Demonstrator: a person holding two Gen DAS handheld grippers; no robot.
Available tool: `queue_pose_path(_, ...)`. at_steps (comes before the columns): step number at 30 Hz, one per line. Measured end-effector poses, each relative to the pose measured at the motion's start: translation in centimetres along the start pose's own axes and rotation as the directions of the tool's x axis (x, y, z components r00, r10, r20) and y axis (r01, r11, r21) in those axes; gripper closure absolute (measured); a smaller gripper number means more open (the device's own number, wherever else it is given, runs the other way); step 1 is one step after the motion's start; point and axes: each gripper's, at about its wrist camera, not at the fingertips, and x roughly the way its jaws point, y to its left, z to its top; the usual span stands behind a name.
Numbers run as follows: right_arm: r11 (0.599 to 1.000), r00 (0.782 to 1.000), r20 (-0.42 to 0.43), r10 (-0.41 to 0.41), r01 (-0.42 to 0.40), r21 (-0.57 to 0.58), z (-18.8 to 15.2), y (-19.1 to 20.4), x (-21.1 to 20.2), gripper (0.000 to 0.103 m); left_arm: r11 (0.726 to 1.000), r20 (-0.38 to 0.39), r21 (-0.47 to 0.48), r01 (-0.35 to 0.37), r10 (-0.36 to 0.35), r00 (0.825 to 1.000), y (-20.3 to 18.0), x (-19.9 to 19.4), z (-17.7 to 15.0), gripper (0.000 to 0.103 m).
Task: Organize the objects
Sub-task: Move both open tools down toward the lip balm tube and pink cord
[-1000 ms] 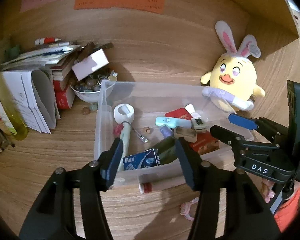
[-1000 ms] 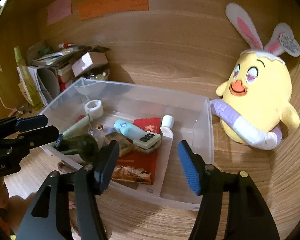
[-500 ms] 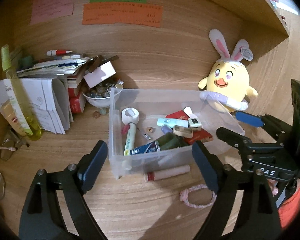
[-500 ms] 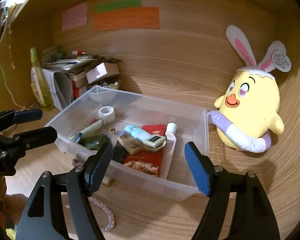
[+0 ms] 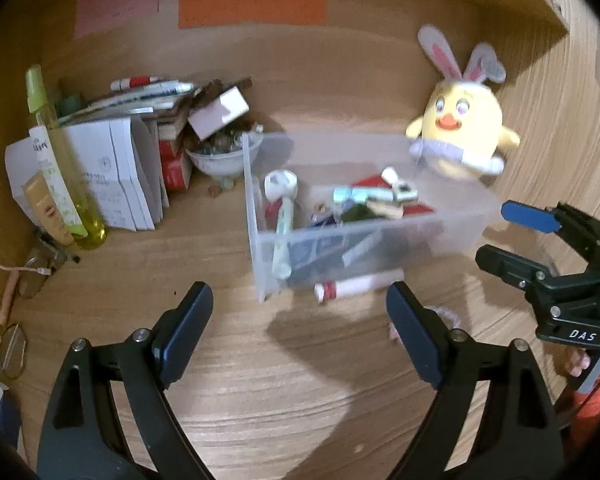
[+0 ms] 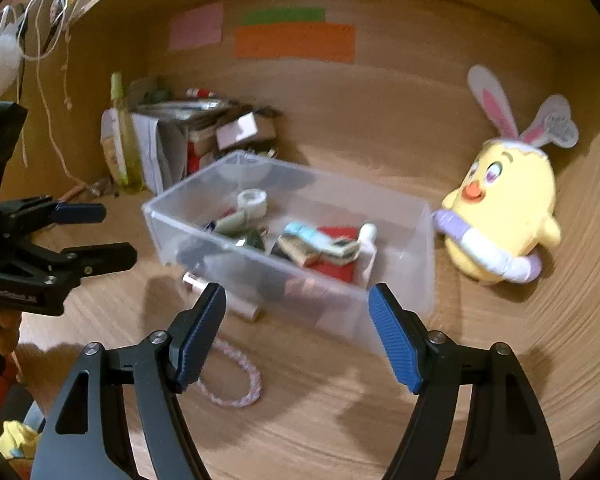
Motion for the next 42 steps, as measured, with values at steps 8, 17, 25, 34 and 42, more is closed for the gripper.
queue_pose_path(8, 0.999, 0.991, -0.134, 0.02, -0.024, -0.029, -1.7, 1.1, 3.7, 0.083, 0.999, -0.095, -0.039, -0.018, 0.014, 0.995, 1.3, 3.2, -1.4, 0.039)
queue_pose_path(17, 0.997, 0.977, -0.198, 0.075, -0.07, 0.03, -1.4, 1.3, 6.1, 0.083, 0.994, -0.178, -0.096, 0.044, -0.06, 0.982, 1.9, 5.7, -1.8, 0.059)
queue_pose_path(25, 0.992, 0.965, -0.227, 0.128, -0.122, 0.041, -1.1, 2.0, 7.0, 0.083, 0.996, -0.185, 0.011, 0.092, -0.089, 0.979, -0.2, 6.4, -1.0, 0.059)
queue_pose_path(34, 0.988, 0.956, -0.249, 0.154, -0.142, 0.067, -0.4, 2.1, 8.3, 0.083, 0.992, -0.197, 0.046, 0.121, -0.11, 0.974, -1.5, 8.1, -0.3, 0.059)
queue_pose_path(42, 0.976, 0.939, -0.267, 0.217, -0.202, 0.082, -0.2, 3.2, 8.9, 0.08, 0.992, -0.195, 0.053, 0.117, -0.104, 0.975, -1.2, 7.2, -0.8, 0.065)
